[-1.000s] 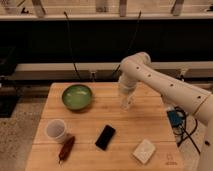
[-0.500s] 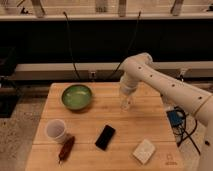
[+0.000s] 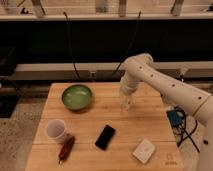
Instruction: Knock the bottle over
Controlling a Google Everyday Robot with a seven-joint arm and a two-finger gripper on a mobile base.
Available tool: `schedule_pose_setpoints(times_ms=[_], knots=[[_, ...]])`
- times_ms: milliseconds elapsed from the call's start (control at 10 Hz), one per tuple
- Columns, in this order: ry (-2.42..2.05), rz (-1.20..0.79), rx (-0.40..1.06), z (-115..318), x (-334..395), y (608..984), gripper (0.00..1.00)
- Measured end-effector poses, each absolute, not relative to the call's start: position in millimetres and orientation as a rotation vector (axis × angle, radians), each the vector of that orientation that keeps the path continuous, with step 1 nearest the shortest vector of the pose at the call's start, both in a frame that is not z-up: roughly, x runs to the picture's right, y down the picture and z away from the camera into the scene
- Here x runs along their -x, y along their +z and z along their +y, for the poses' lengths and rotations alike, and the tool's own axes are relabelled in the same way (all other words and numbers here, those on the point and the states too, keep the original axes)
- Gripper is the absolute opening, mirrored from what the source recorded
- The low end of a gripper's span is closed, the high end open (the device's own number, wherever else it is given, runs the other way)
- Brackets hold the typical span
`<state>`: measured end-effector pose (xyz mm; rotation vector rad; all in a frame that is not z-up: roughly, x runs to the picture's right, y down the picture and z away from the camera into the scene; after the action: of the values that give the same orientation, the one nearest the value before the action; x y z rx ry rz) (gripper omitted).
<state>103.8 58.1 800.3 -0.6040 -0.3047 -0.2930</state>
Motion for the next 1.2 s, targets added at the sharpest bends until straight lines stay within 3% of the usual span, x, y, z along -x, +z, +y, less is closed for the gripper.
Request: schedule_pose_setpoints(times_ms=[1200], knots=[[-0.299, -0.351, 0.620, 54.5, -107.8, 808.4, 0.00]])
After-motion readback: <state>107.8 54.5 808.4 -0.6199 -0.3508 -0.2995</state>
